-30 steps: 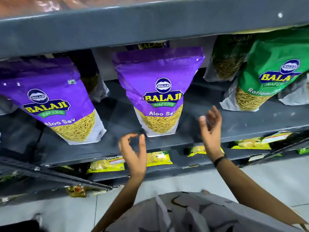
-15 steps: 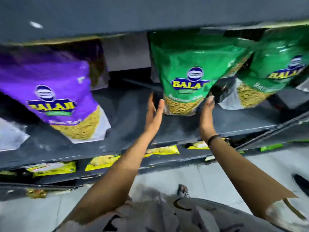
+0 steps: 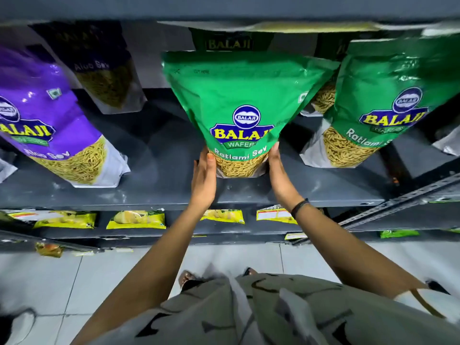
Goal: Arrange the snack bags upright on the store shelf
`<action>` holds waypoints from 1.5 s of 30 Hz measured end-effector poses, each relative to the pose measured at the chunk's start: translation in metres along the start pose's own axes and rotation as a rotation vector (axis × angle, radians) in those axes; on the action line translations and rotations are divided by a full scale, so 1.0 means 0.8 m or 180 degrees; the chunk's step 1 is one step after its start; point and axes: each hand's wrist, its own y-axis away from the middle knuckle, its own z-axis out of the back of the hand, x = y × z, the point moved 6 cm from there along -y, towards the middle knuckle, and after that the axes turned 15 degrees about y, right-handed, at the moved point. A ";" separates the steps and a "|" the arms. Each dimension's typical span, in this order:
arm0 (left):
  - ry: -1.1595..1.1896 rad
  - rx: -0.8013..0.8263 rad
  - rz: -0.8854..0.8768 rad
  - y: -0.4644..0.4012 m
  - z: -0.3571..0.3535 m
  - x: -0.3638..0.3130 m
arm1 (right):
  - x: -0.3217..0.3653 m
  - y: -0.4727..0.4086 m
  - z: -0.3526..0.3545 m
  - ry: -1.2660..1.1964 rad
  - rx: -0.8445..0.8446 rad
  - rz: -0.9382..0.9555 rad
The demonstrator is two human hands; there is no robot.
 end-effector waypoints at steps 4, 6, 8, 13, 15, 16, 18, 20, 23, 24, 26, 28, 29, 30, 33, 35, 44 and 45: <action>-0.0039 -0.0125 0.0110 0.015 0.002 0.007 | -0.005 0.013 -0.003 -0.0072 0.0100 -0.0093; -0.0016 -0.0097 0.0165 0.014 0.002 0.011 | -0.001 0.016 -0.001 -0.0017 0.0071 -0.0004; 0.0358 -0.0210 -0.0073 0.013 0.004 0.007 | 0.004 0.019 0.002 0.0049 -0.0016 0.0119; -0.0291 -0.1007 -0.1818 0.089 0.001 -0.020 | -0.003 0.061 0.055 0.0012 -0.1719 0.0372; -0.0624 -0.0214 -0.2217 0.117 -0.036 -0.023 | -0.013 0.081 0.092 0.0036 -0.2394 0.0412; -0.0737 0.0273 -0.2284 0.124 -0.059 -0.023 | -0.018 0.089 0.113 0.0033 -0.2672 0.0378; -0.0818 0.0913 -0.2312 0.122 -0.103 -0.022 | -0.029 0.090 0.152 -0.0065 -0.3034 0.0254; -0.0667 0.1144 -0.2071 0.096 -0.146 -0.026 | -0.046 0.080 0.191 -0.0260 -0.3119 -0.0185; -0.0149 0.1064 -0.1045 0.039 -0.204 -0.037 | -0.055 0.049 0.232 -0.0678 -0.2611 -0.0496; 0.0029 0.1023 -0.0616 0.021 -0.221 -0.040 | -0.046 0.040 0.240 -0.0693 -0.2355 -0.0471; 0.0265 0.1094 0.0101 -0.003 -0.249 -0.037 | -0.026 0.026 0.249 -0.0656 -0.1882 -0.0455; 0.0431 0.1129 0.0393 -0.018 -0.266 -0.033 | -0.018 0.016 0.248 -0.0888 -0.1587 -0.0430; 0.0388 0.1162 0.0440 -0.022 -0.273 -0.031 | -0.017 0.014 0.248 -0.0907 -0.1541 -0.0448; 0.0348 0.1239 0.0493 -0.023 -0.280 -0.029 | -0.017 0.015 0.247 -0.0965 -0.1486 -0.0509; 0.0462 0.1367 0.0560 -0.009 -0.294 -0.029 | -0.023 0.016 0.249 -0.0919 -0.1434 -0.0584; 0.0498 0.1434 0.0553 0.002 -0.299 -0.032 | -0.029 0.024 0.254 -0.0976 -0.1464 -0.0576; 0.0690 0.1378 0.0603 0.024 -0.317 -0.021 | -0.048 0.048 0.268 -0.1020 -0.1524 -0.0629; 0.0668 0.1398 0.0645 0.026 -0.316 -0.025 | -0.047 0.049 0.268 -0.1048 -0.1548 -0.0612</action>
